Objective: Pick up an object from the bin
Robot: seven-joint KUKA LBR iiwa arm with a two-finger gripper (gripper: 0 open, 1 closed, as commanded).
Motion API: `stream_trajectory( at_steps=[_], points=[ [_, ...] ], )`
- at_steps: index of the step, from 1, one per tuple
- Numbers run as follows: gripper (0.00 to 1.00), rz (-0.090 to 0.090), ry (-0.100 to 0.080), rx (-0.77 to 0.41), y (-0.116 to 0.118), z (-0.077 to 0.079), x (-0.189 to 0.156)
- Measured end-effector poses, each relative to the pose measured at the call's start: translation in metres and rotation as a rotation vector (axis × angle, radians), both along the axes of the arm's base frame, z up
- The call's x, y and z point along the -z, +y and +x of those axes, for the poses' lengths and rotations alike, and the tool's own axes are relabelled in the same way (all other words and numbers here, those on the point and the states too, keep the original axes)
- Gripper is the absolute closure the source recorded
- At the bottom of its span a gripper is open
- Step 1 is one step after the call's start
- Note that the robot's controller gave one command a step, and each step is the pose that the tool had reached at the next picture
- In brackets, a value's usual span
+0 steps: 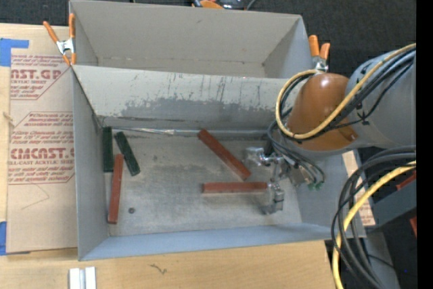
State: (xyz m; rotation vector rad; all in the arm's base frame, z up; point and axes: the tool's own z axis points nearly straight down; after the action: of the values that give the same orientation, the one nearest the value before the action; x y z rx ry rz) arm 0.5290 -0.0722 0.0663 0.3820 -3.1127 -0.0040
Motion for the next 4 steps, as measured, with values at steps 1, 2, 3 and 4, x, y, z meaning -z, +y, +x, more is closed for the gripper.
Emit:
stream_trajectory(
  at_steps=[1, 2, 3, 4],
  points=[
    [1.00, -0.002, -0.007, 0.001, -0.001, 0.002, -0.004],
    [1.00, -0.002, -0.012, -0.322, -0.015, 0.027, -0.106],
    [1.00, 0.000, -0.009, -0.322, -0.014, 0.026, -0.104],
    [1.00, 0.001, -0.014, -1.028, 0.009, 0.056, -0.004]
  ],
)
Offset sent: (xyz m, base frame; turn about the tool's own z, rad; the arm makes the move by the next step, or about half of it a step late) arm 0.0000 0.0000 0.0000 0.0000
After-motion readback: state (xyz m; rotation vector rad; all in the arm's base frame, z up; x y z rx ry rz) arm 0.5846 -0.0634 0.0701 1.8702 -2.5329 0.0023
